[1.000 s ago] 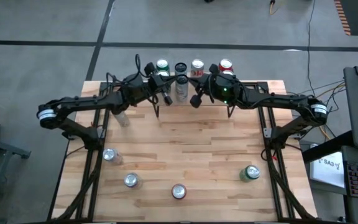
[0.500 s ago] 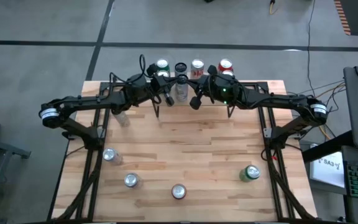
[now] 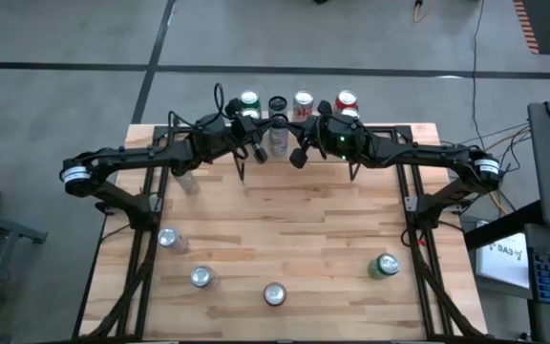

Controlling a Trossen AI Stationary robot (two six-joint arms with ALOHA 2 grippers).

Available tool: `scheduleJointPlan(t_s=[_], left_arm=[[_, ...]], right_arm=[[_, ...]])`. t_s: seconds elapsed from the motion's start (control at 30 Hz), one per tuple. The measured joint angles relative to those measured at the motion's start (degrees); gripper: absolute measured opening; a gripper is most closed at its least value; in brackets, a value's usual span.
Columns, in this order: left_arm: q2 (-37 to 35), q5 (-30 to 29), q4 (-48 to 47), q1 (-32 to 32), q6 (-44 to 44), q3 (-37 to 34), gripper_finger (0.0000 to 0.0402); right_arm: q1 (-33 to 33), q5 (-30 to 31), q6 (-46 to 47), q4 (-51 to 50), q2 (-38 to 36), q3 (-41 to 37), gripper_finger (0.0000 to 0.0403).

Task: Place canned beverage on shelf
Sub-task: Put the white blue soda can on the shelf aligned with the other white blue soda can

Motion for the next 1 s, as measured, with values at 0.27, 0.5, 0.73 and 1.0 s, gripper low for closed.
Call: scheduleJointPlan(t_s=[0.27,0.5,0.73,1.0], left_arm=[[0.0,0.3,-0.2,-0.3,-0.7,0.0,0.0000],[0.0,2.0,-0.3,-0.8,-2.2,0.0,0.0000],[-0.3,2.0,0.1,-0.8,-2.2,0.0,0.0000],[-2.8,2.0,-0.2,-0.8,-1.4,0.0,0.0000]], right_arm=[[0.0,1.6,-1.7,0.2,0.0,0.0,0.0009],[-0.1,3.6,-2.8,0.3,0.0,0.0,0.0009],[-0.1,3.7,-2.9,0.0,-0.6,-0.1,0.0009],[-0.1,3.6,-2.9,-0.5,-1.6,-0.1,0.0009]])
